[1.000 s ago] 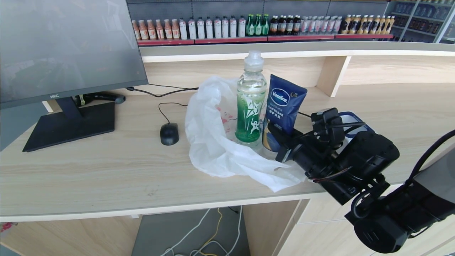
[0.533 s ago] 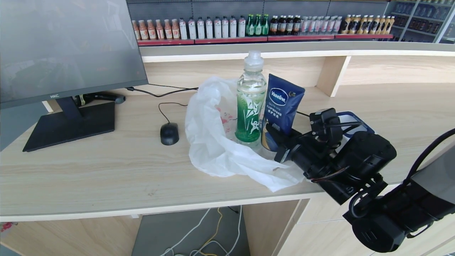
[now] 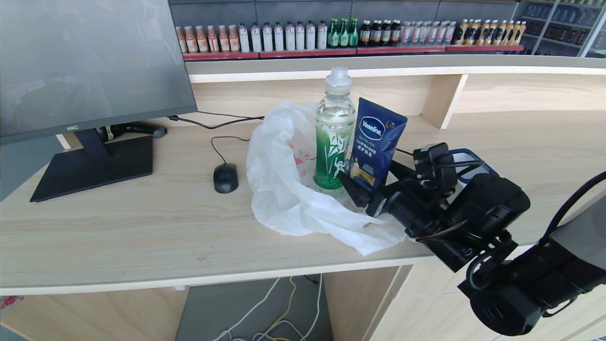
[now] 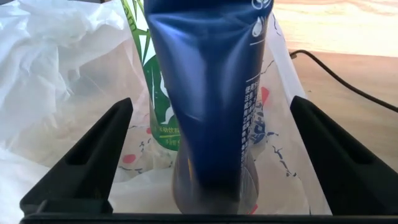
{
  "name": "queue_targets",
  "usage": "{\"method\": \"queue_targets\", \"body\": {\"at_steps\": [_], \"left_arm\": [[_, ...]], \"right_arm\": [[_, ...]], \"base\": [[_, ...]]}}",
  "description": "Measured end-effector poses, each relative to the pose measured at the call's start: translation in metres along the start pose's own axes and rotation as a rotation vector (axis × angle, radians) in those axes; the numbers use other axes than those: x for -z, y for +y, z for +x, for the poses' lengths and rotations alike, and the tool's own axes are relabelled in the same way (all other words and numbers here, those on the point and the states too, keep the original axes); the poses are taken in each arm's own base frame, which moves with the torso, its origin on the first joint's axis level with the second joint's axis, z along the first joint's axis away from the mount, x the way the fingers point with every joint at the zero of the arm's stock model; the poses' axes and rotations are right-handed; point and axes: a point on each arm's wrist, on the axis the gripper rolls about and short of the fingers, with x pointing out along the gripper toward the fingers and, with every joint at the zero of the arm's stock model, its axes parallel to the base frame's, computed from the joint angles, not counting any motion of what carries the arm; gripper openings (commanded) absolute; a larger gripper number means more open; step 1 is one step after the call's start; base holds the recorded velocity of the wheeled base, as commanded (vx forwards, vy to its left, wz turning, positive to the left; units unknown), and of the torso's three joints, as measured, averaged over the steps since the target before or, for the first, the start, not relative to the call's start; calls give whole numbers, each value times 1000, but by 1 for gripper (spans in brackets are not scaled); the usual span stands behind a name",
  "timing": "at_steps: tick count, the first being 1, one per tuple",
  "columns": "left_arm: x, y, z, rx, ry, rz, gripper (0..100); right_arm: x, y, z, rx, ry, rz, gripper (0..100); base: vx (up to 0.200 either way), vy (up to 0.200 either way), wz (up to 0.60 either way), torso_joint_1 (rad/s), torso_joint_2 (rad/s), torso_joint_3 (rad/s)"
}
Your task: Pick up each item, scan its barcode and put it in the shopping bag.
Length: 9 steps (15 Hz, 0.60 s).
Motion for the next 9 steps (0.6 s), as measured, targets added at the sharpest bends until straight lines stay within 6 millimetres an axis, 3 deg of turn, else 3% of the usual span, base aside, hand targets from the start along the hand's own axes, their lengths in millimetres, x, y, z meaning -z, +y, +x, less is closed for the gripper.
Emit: {"method": "queue_targets", "body": {"at_steps": [5, 9], "left_arm": [[0, 0, 0, 0, 0, 0, 100], [0, 0, 0, 0, 0, 1, 100]], "right_arm": [[-16, 0, -11, 1, -28, -2, 100], [-40, -1, -38, 4, -54, -4, 100]], "base": [[0, 0, 0, 0, 0, 0], [0, 0, 0, 0, 0, 0]]}}
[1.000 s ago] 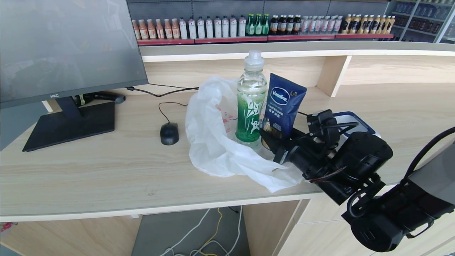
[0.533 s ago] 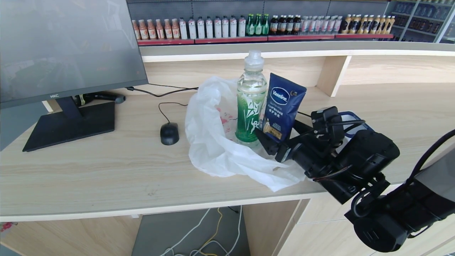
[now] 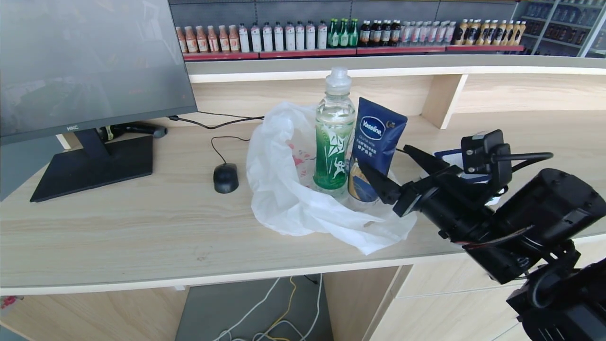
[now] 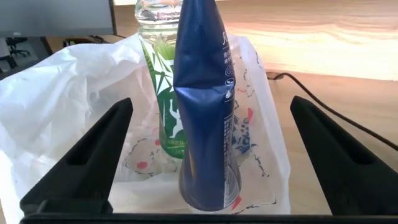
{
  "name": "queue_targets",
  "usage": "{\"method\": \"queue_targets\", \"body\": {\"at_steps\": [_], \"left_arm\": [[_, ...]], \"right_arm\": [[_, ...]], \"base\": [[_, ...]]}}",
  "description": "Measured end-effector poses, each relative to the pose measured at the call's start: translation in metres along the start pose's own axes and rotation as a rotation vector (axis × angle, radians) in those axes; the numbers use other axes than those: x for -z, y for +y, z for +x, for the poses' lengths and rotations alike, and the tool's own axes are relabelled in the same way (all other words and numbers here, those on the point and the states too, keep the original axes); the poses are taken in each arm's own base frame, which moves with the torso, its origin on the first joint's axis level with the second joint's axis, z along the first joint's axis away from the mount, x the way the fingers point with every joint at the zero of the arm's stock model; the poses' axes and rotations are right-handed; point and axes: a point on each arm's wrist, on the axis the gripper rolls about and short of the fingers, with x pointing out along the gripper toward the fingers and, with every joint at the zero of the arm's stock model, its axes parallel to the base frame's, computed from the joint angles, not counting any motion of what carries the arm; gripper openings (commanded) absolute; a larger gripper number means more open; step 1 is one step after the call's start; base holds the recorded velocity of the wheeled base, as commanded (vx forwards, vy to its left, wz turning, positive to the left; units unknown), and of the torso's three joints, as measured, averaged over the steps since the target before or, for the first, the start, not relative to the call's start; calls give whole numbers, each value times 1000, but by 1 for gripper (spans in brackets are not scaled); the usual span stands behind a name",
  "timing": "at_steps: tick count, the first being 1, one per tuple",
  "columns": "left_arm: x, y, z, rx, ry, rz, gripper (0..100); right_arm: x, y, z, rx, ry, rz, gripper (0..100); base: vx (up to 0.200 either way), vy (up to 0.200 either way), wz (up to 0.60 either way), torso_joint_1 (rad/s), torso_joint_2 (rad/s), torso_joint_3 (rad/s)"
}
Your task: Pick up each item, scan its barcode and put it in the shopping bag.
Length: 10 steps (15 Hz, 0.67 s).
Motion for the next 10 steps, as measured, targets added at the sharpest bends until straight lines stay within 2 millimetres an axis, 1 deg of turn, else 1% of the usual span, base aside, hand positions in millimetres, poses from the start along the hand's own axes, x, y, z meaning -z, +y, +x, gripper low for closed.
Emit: {"method": "queue_targets", "body": {"at_steps": [2, 5, 7, 10], "left_arm": [[0, 0, 0, 0, 0, 0, 100], [0, 0, 0, 0, 0, 0, 100], [0, 0, 0, 0, 0, 1, 100], [0, 0, 0, 1, 0, 2, 100]], "right_arm": [[-17, 0, -19, 0, -26, -5, 100], [-34, 0, -61, -1, -30, -12, 100], [-42, 0, -90, -1, -31, -20, 100], [-48, -1, -141, 20, -32, -20, 100]], "base": [[0, 0, 0, 0, 0, 0], [0, 0, 0, 0, 0, 0], [0, 0, 0, 0, 0, 0], [0, 0, 0, 0, 0, 0]]}}
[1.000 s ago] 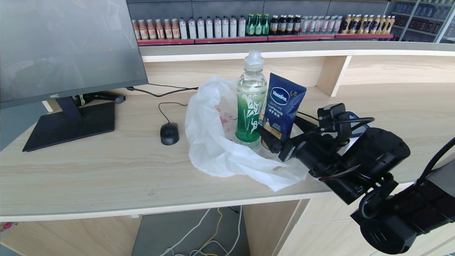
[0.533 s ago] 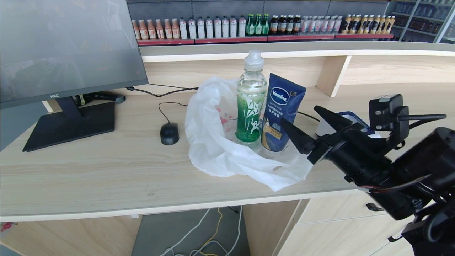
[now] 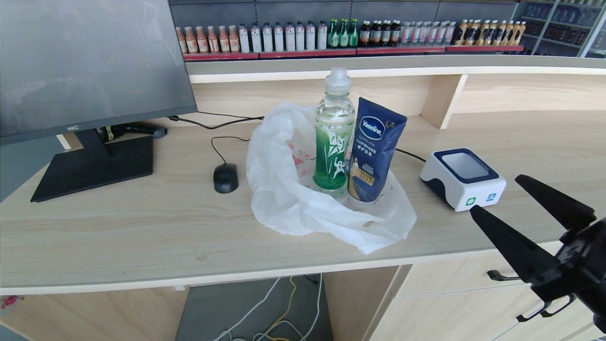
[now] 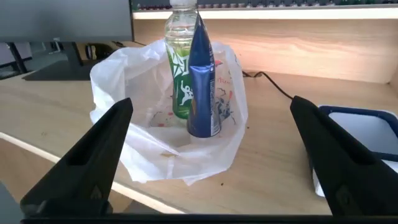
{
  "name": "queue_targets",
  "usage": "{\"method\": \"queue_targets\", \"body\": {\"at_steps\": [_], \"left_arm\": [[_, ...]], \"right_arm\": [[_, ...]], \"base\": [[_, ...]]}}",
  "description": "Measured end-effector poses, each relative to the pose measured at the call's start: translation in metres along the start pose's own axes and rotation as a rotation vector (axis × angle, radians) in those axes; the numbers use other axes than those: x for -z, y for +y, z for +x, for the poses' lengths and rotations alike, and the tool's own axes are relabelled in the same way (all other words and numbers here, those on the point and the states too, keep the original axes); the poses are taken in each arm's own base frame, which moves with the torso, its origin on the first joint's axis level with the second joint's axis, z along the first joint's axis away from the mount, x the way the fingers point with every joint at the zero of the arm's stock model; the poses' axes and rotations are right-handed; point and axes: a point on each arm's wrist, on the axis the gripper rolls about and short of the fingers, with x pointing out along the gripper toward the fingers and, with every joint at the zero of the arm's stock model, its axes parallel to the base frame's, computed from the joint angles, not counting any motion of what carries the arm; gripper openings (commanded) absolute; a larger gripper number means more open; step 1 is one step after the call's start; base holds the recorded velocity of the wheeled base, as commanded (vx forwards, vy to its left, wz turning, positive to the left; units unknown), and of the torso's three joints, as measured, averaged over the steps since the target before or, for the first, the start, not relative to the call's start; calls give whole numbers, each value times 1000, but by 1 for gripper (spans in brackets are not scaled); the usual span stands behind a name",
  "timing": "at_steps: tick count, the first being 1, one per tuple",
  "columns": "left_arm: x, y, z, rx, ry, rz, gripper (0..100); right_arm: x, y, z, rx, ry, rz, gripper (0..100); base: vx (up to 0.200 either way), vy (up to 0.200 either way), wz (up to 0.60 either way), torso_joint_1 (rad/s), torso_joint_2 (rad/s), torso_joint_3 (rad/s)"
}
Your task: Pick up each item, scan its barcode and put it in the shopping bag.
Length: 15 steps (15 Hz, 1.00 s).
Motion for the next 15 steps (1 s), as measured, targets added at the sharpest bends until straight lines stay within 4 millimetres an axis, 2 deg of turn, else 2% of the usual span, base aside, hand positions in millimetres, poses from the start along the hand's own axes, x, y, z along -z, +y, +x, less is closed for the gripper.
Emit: {"method": "queue_targets", "body": {"at_steps": [2, 4, 6, 11, 13, 15], "left_arm": [[0, 0, 0, 0, 0, 0, 100], [0, 0, 0, -1, 0, 0, 100], [0, 0, 0, -1, 0, -1, 100], [0, 0, 0, -1, 0, -2, 100], [0, 0, 0, -1, 0, -3, 100], [0, 0, 0, 0, 0, -2, 100]], "right_arm": [[-12, -3, -22, 106, -58, 57, 100], [-14, -4, -38, 141, -21, 74, 100], [-6, -4, -59, 143, 107, 59, 100], [25, -3, -138, 32, 423, -39, 100], [40, -2, -167, -23, 491, -45, 100], [42, -3, -179, -33, 429, -16, 100]], "base": [[0, 0, 0, 0, 0, 0], [0, 0, 0, 0, 0, 0], [0, 0, 0, 0, 0, 0], [0, 0, 0, 0, 0, 0], [0, 0, 0, 0, 0, 0], [0, 0, 0, 0, 0, 0]]}}
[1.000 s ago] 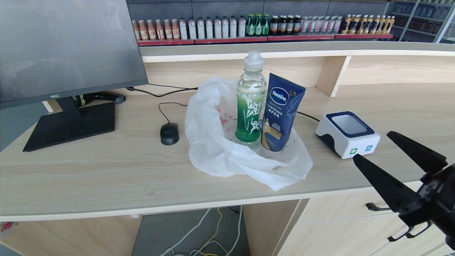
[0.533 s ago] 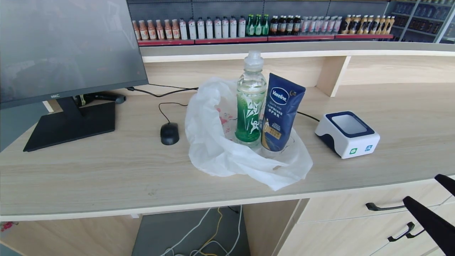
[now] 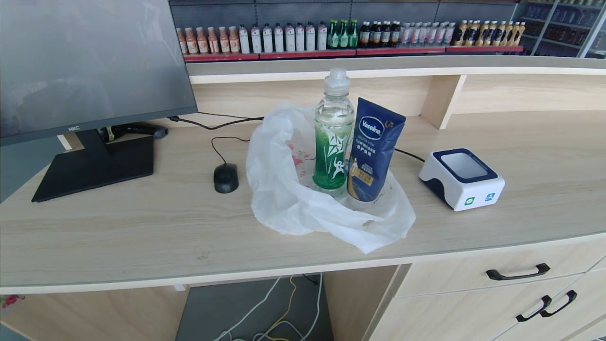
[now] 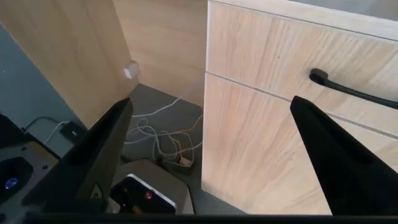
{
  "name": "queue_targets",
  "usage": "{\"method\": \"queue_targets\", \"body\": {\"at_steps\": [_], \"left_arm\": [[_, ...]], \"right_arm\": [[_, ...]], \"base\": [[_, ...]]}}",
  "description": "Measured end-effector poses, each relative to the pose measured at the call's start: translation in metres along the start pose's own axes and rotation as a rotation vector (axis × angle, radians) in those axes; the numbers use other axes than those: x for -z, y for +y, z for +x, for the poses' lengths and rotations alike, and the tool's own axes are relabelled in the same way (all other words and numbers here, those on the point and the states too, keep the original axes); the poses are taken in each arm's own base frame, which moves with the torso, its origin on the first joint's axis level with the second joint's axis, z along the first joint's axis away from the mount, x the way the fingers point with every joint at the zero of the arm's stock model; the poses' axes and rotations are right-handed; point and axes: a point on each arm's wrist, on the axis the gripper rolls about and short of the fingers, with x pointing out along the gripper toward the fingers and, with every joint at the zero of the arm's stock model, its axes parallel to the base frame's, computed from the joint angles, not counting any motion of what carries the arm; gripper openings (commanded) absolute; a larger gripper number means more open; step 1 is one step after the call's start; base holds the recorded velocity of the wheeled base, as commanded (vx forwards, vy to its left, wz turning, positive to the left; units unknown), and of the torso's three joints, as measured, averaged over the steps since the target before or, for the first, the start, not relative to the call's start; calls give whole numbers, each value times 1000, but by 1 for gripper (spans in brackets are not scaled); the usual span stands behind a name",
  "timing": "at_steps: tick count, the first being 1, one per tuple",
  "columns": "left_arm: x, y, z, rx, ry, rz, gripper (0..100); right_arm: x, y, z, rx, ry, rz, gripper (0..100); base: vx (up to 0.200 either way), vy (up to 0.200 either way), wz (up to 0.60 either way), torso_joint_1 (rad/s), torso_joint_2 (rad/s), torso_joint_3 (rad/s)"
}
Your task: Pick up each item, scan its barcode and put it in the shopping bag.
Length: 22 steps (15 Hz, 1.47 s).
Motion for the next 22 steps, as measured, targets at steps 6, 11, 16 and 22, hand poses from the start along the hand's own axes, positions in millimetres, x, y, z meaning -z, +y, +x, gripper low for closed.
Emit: {"method": "queue_targets", "body": {"at_steps": [6, 11, 16, 22], "left_arm": [[0, 0, 0, -1, 0, 0, 100], [0, 0, 0, -1, 0, -1, 100], [0, 0, 0, -1, 0, 7, 100], [0, 0, 0, -1, 0, -4, 100]], "right_arm": [[5, 8, -1, 430, 12, 59, 100], [7, 13, -5, 572, -60, 98, 100], [8, 14, -6, 579, -80, 104, 100], [8, 14, -6, 579, -81, 103, 100]], "base": [[0, 0, 0, 0, 0, 0], [0, 0, 0, 0, 0, 0], [0, 0, 0, 0, 0, 0], [-100, 0, 0, 5, 0, 2]]}}
